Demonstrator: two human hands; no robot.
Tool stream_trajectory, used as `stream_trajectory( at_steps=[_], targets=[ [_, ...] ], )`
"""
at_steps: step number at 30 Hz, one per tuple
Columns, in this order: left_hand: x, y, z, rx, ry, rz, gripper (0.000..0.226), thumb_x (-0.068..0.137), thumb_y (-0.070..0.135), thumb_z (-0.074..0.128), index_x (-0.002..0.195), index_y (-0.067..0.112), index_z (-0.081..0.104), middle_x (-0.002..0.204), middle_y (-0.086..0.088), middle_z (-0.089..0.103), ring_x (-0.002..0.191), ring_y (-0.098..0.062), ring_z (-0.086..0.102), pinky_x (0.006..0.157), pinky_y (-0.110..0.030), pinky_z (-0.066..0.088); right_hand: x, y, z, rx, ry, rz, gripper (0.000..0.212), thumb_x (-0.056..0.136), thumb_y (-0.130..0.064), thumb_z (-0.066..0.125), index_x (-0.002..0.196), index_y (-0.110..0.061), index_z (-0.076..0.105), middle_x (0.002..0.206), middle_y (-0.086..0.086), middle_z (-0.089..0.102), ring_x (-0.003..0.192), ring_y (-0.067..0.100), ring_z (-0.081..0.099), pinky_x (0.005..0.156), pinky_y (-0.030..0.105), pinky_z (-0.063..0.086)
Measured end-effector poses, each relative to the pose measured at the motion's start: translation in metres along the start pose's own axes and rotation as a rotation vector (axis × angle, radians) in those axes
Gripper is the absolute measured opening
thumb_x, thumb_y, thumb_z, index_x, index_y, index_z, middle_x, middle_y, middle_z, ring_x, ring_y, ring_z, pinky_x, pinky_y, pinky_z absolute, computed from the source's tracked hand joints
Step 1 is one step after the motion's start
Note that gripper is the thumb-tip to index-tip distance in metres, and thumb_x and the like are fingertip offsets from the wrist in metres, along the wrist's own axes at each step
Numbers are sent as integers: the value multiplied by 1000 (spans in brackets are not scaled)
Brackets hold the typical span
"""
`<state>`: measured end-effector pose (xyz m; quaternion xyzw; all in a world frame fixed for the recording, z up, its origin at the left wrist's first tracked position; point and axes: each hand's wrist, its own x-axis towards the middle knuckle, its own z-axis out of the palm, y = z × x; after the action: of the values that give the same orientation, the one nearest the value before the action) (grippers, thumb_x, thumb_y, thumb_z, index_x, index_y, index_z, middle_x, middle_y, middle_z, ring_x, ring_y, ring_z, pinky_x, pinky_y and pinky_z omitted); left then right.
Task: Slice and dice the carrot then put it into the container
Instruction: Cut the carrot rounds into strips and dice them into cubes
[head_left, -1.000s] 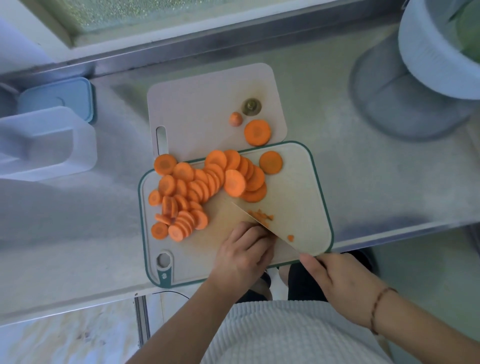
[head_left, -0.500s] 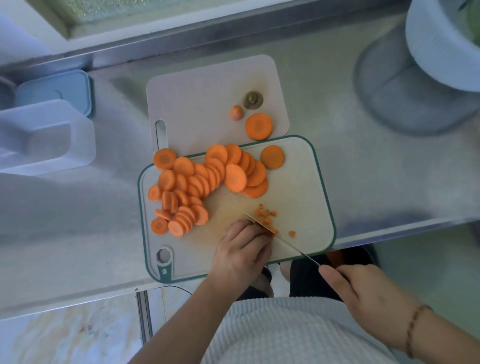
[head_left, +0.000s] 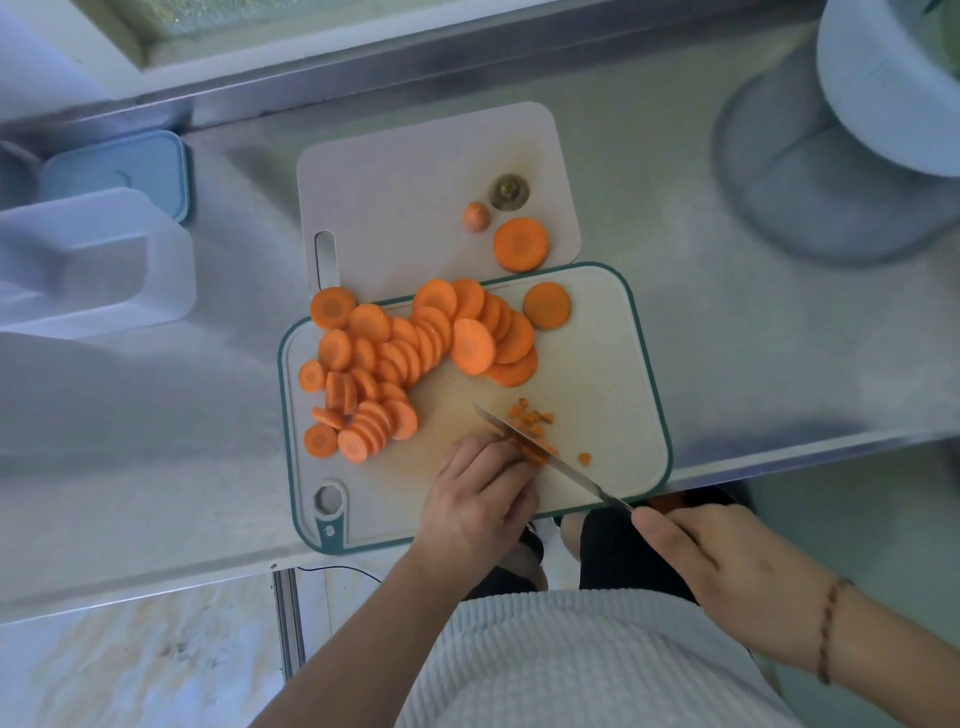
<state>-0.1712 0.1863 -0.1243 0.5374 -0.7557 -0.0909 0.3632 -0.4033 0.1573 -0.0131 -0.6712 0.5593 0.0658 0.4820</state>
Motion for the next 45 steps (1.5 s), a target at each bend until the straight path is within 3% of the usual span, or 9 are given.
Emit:
stream_trajectory(
  at_steps=[5,8,14,19,24,30,39,45],
  targets=[
    [-4,-1,2,15,4,5,19,97,9,62,86,3,77,97,-7,74,97,-25,65,89,-35,53,1,-4,8,-38,-50,68,62,80,-73,19,54,-18,31,45,-2,32,45,12,32,50,23,32],
    [-5,-4,3,9,3,8,8,90,3,69,86,3,76,97,-8,74,97,-25,67,89,-34,53,19,-18,14,-36,-44,27,61,83,-70,19,54,-20,35,46,-3,35,45,10,37,51,23,35],
    [-6,-4,1,22,26,-4,7,89,6,71,86,4,76,96,-5,71,97,-25,64,89,-35,53,25,-23,11,29,-22,-16,60,85,-66,24,55,-16,34,48,-4,32,46,8,34,53,22,36],
    [-6,-4,0,0,47,-29,19,96,11,63,85,3,76,93,-7,73,94,-22,64,87,-36,54,1,-12,6,11,-16,29,61,81,-70,24,53,-17,32,47,-1,33,47,10,34,51,21,33],
    [-8,-6,-1,-14,64,-33,17,95,8,65,84,2,76,93,-6,74,94,-21,65,88,-34,54,-4,-7,7,-19,-12,34,69,76,-83,15,52,-20,27,45,-3,32,46,12,33,48,20,30],
    [-11,-7,-1,-40,93,-55,26,101,10,60,83,3,78,94,-3,75,96,-20,66,86,-32,53,0,-11,9,-23,-38,49,67,81,-77,13,53,-19,31,44,-5,37,47,13,36,50,23,31],
    [-4,-3,-4,-82,118,-33,42,107,13,49,78,0,77,89,-7,76,95,-18,65,90,-25,53,7,-19,23,-123,-76,107,70,69,-80,6,58,-22,44,53,-3,46,51,13,47,58,30,42],
    [-7,-5,-1,-82,101,-44,26,100,3,57,85,0,78,94,-7,76,92,-21,68,86,-29,56,16,-27,32,-102,-42,104,72,70,-80,3,62,-24,48,59,-3,52,55,10,50,61,31,47]
  ],
)
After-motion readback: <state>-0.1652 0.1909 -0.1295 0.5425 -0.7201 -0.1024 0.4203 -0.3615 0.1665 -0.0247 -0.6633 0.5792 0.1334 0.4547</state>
